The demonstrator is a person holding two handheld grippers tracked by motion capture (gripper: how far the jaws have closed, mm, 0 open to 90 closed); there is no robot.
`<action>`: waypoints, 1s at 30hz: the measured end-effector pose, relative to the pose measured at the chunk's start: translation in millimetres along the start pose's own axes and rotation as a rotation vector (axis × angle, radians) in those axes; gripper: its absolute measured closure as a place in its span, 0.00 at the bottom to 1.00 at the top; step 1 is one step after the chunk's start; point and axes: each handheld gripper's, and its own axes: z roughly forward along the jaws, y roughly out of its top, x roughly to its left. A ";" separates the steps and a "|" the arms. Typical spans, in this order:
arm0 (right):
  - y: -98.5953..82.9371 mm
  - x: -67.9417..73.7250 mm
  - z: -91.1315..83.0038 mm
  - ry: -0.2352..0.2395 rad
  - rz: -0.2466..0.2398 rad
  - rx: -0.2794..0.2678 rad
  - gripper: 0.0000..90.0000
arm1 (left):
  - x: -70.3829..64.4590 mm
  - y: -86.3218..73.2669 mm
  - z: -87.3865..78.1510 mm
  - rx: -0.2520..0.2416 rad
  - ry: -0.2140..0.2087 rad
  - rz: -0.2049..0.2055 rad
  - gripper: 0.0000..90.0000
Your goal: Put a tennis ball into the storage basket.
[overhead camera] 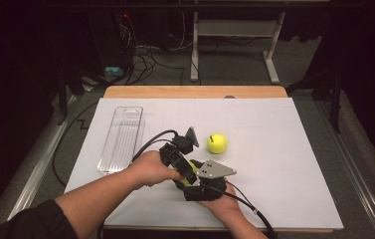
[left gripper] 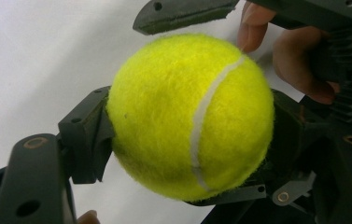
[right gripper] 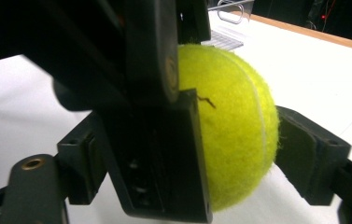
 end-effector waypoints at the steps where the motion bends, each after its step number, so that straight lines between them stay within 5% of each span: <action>1: 0.0 -0.2 0.2 -0.002 -0.004 -0.001 0.18 | 0.1 0.0 -0.4 0.001 0.001 0.001 0.30; 12: -1.4 -0.4 2.6 -0.018 -0.001 0.013 0.00 | 2.9 -1.2 -1.9 0.002 0.011 -0.012 0.30; 30: -5.5 -4.6 -5.7 -0.025 -0.007 0.009 0.00 | 9.7 -4.8 -4.4 0.029 0.091 -0.041 0.30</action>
